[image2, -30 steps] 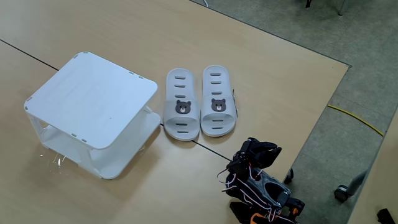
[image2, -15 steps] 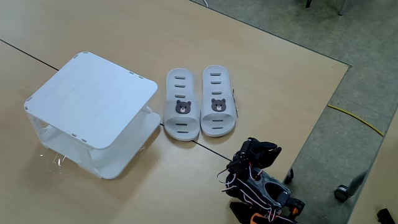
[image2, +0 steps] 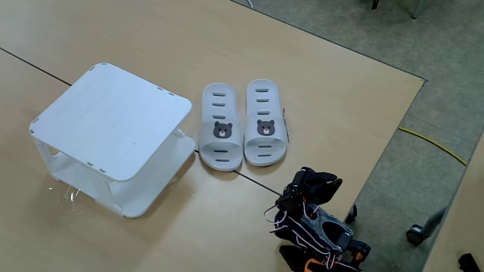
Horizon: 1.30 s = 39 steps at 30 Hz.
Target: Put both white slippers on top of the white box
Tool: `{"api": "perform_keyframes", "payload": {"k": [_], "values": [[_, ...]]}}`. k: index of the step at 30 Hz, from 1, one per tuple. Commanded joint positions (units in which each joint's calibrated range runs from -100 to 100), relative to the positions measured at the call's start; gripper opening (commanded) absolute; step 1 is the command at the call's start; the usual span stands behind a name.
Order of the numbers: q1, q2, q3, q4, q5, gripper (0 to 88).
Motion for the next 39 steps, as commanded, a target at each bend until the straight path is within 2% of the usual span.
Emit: {"api": "perform_keyframes", "payload": {"k": [1,9,27,39], "values": [[-0.29,0.11,0.63,-0.17,0.42,0.7],[0.36,4.4,0.81,-0.17,0.42,0.7],[0.45,92.32,0.0,0.26,0.42,0.7],[0.53,117.82,-3.16,0.52,0.42,0.7]]}}
